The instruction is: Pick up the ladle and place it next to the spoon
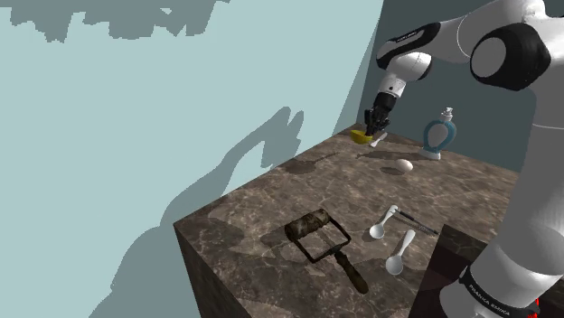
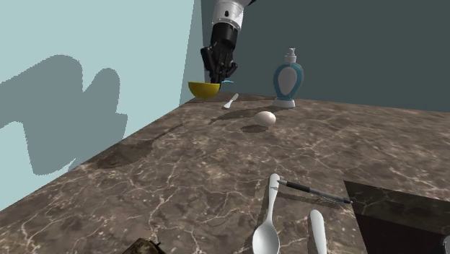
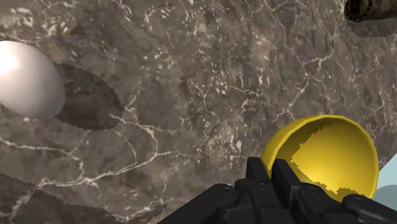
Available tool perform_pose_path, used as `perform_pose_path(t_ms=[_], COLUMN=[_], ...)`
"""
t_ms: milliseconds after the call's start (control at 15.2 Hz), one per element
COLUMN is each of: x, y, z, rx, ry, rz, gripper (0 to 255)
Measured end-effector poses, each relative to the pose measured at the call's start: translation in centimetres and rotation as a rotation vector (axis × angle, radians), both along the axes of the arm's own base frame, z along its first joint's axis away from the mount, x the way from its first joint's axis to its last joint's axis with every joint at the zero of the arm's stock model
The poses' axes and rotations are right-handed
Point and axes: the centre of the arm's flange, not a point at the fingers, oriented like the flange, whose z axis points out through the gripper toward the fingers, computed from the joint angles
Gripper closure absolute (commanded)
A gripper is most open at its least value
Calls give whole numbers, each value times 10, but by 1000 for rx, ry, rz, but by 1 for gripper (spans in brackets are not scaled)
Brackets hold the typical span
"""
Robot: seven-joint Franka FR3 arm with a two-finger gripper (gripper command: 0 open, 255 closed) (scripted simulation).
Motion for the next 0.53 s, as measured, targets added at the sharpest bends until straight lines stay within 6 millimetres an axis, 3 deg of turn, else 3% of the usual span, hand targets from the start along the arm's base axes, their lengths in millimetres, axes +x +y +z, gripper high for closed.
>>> perform_pose_path(t_ms=[528], x=[-25], y=[98], z=[-2], rx=[0], ry=[0], rz=[0], gripper=[255])
